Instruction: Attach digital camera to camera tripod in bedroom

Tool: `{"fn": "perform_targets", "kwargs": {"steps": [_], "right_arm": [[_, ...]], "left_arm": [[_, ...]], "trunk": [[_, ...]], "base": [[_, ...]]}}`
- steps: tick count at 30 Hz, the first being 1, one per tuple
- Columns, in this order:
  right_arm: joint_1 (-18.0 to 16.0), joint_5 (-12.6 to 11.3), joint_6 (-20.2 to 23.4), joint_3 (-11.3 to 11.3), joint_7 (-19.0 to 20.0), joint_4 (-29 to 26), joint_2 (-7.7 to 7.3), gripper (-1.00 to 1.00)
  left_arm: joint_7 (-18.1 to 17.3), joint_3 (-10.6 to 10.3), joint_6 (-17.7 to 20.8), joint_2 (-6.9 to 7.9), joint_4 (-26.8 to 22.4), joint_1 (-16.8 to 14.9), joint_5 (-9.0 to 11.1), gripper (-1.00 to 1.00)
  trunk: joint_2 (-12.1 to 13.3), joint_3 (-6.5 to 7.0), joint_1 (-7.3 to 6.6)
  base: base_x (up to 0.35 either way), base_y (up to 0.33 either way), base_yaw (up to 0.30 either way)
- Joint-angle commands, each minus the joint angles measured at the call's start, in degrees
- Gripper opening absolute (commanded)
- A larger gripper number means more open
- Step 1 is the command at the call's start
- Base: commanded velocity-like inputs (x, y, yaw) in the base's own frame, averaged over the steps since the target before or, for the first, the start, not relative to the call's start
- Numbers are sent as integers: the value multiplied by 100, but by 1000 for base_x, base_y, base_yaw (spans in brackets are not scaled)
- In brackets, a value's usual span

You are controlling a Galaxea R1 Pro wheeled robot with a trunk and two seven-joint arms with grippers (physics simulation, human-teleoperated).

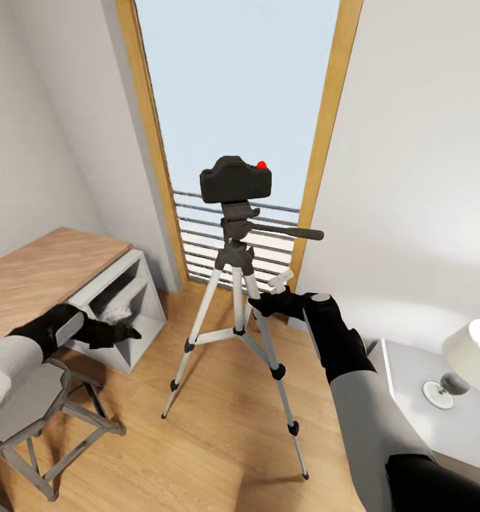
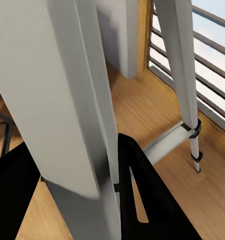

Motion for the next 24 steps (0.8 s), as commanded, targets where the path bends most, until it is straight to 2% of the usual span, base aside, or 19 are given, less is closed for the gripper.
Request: {"fn": "perform_targets", "kwargs": {"steps": [1, 2, 4, 7, 9, 11, 12, 14, 15, 18, 19, 22, 24], "right_arm": [[-3, 212, 16, -16, 47, 123, 9, -100], [-3, 212, 16, -16, 47, 123, 9, -100], [-3, 212, 16, -16, 42, 123, 9, -100], [-3, 209, 16, -16, 40, 127, 9, -100], [-3, 207, 17, -16, 38, 130, 9, -100], [-3, 207, 16, -16, 38, 131, 9, -100], [-3, 206, 16, -16, 36, 131, 9, -100], [-3, 206, 16, -16, 34, 131, 9, -100], [-3, 204, 19, -16, 32, 133, 9, -100], [-1, 201, 22, -16, 30, 139, 9, -100], [0, 199, 23, -16, 30, 146, 9, -100], [0, 198, 24, -18, 29, 180, 9, -100], [-1, 198, 24, -20, 26, 205, 9, -100]], "left_arm": [[-27, -2, -343, -76, 293, 354, 196, 100], [-28, 0, -519, -116, 451, 525, 295, 100], [-30, 5, -1236, -247, 916, 1186, 749, 100], [-24, 7, -1815, -306, 1067, 1724, 1106, 100], [34, 5, -2658, -372, 1161, 2456, 1521, 100], [105, 6, -3071, -428, 1184, 2784, 1679, 100], [234, 7, -3413, -510, 1201, 3081, 1785, 100], [440, 8, -3643, -615, 1213, 3352, 1851, 100], [734, 8, -3778, -739, 1221, 3609, 1893, 100], [1322, 8, -3875, -947, 1226, 3985, 1926, 100], [1738, 8, -3904, -1093, 1228, 4229, 1938, 100], [2262, 8, -3930, -1276, 1227, 4558, 1949, 100], [2481, 8, -3940, -1355, 1230, 4735, 1953, 100]], "trunk": [[-8, -8, 3], [-8, -8, 3], [-8, -8, 3], [-8, -8, 3], [-8, -8, 3], [-8, -8, 3], [-8, -8, 3], [-8, -8, 3], [-8, -8, 3], [-8, -8, 3], [-8, -8, 3], [-8, -8, 3], [-8, -8, 3]], "base": [[0, 0, 0], [0, 0, 0], [0, 0, 0], [0, 0, 0], [0, 0, 0], [0, 0, 0], [0, 0, 0], [0, 0, 0], [0, 0, 0], [0, 0, 0], [0, 0, 0], [0, 0, 0], [0, 0, 0]]}}
